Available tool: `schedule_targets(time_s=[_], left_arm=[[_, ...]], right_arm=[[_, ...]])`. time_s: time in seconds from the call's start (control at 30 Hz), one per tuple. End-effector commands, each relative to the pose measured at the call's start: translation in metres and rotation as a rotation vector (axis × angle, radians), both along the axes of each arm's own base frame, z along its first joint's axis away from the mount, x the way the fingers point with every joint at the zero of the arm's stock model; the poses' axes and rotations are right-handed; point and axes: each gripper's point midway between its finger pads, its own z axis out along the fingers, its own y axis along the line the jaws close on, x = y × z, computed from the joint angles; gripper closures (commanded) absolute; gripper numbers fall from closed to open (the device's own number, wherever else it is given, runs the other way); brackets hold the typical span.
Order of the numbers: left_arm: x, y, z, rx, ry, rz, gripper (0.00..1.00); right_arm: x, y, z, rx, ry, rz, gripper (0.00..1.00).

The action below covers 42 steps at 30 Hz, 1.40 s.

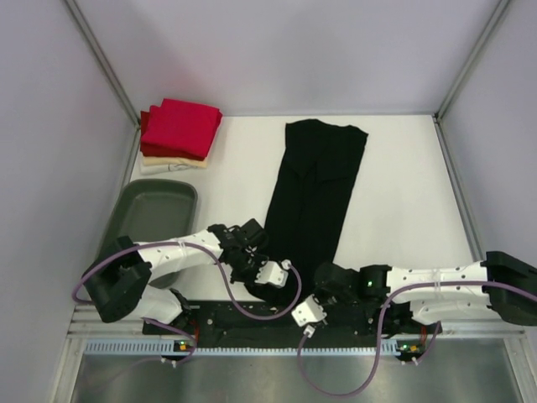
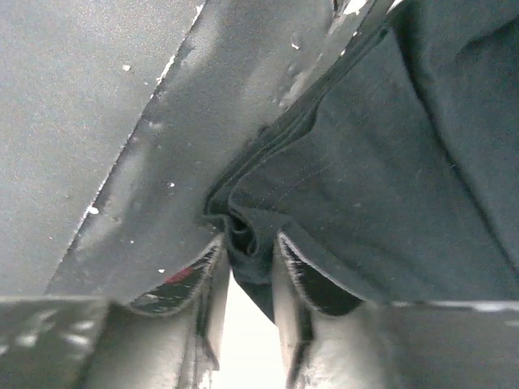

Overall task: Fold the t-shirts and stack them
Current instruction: Grab the bottom of the folded rectangular tshirt with both arms, then fold the folded rectangular tshirt in 1/3 of the way

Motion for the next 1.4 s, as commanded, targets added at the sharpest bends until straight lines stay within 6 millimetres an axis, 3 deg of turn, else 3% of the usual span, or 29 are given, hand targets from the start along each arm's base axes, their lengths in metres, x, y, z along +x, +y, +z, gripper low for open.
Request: schedule_targets(time_s=[0.0, 0.07, 0.27, 0.47, 0.73, 0.9, 1.07, 1.2, 1.37], left_arm=[[-0.024, 0.013, 0.000, 0.059, 0.108, 0.013, 1.00], [-0.024, 0.013, 0.006, 0.061, 0.112, 0.031, 1.00], [0.008, -0.011, 0.040, 0.002, 0.036, 0.124, 1.00], [0.062, -0.035, 0.074, -0.041, -0.005, 0.250, 1.00], [0.143, -0.051, 0.086, -0.054, -0.055, 0.372, 1.00], [0.192, -0.057, 0.090, -0.074, -0.077, 0.464, 1.00], [0.221, -0.069, 0.090, -0.080, -0.113, 0.470, 1.00], [0.240, -0.078, 0.083, -0.074, -0.129, 0.481, 1.00], [0.283, -0.088, 0.088, -0.113, -0.226, 0.575, 1.00]], right_arm=[[-0.005, 0.006, 0.000, 0.020, -0.005, 0.037, 0.86], [-0.001, 0.004, 0.008, 0.021, -0.023, 0.022, 1.00], [0.039, -0.011, 0.044, 0.104, 0.007, -0.215, 1.00], [0.105, -0.035, 0.066, 0.163, -0.026, -0.536, 1.00], [0.202, -0.053, 0.117, 0.443, -0.096, -0.860, 1.00], [0.244, -0.070, 0.104, 0.448, -0.104, -0.962, 1.00], [0.278, -0.087, 0.100, 0.460, -0.127, -1.046, 1.00], [0.293, -0.095, 0.102, 0.472, -0.137, -1.060, 1.00], [0.311, -0.106, 0.098, 0.459, -0.139, -1.099, 1.00]])
